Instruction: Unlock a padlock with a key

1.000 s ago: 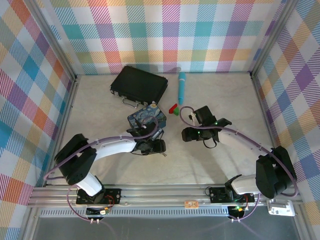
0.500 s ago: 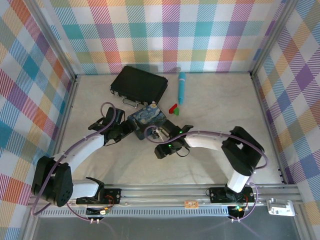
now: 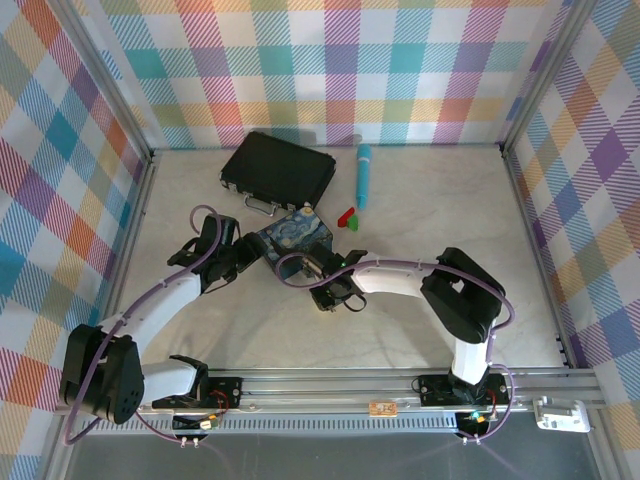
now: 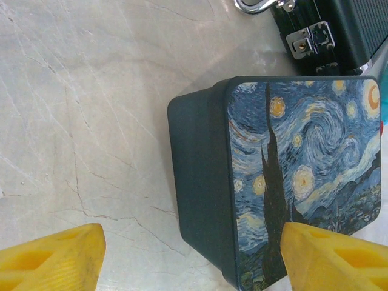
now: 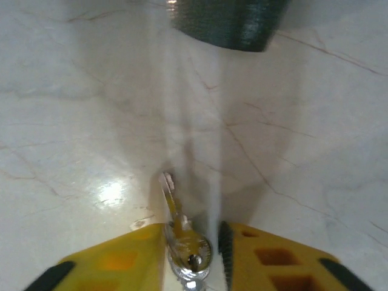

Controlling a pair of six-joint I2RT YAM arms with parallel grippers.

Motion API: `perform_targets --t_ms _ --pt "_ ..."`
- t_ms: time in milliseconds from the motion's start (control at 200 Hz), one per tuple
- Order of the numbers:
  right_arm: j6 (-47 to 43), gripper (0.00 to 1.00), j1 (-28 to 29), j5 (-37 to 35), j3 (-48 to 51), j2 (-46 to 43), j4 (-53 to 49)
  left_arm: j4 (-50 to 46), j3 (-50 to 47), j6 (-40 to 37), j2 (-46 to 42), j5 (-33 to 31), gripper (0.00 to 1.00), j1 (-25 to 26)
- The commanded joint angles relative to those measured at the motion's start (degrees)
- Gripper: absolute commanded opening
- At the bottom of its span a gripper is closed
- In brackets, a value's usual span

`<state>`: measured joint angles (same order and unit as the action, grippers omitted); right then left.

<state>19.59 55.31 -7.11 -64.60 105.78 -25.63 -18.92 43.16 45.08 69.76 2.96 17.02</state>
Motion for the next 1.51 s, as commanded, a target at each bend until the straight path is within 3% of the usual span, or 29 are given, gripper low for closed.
perform_targets --t_ms 0,205,340,570,885,1060,1230,1500 --pt "1.5 0.22 0.6 -1.4 0.4 2.8 -0.9 2.5 -1.1 1.5 -1.6 0.9 0.76 -0.8" --pt "-1.9 0.0 -0.9 -1.5 3.8 -0.2 1.7 7.9 -2.9 4.8 -2.0 2.3 0.76 2.6" --pt "-4.4 0.0 -5.1 3.4 7.6 -5.3 4.3 9.6 -2.3 6.3 -1.7 0.1 0.76 7.2" --pt "-11.3 0.0 -16.5 18.4 14.0 -18.6 6.9 16.0 0.6 10.9 0.7 0.0 0.76 13.0" --pt "-15.8 0.0 -29.8 28.8 14.4 -27.4 5.1 27.4 8.7 16.7 14.5 4.9 0.75 20.6" --pt "-11.7 0.0 -30.7 26.3 12.1 -24.0 1.5 27.6 12.4 15.4 18.1 4.8 0.75 22.0" --pt "-8.3 0.0 -30.8 30.3 15.5 -24.2 5.1 26.3 14.3 14.4 19.9 5.5 0.75 22.0" --pt "-21.2 0.0 -30.9 38.9 17.3 -29.5 8.5 27.7 16.2 12.8 21.7 8.5 0.74 22.5"
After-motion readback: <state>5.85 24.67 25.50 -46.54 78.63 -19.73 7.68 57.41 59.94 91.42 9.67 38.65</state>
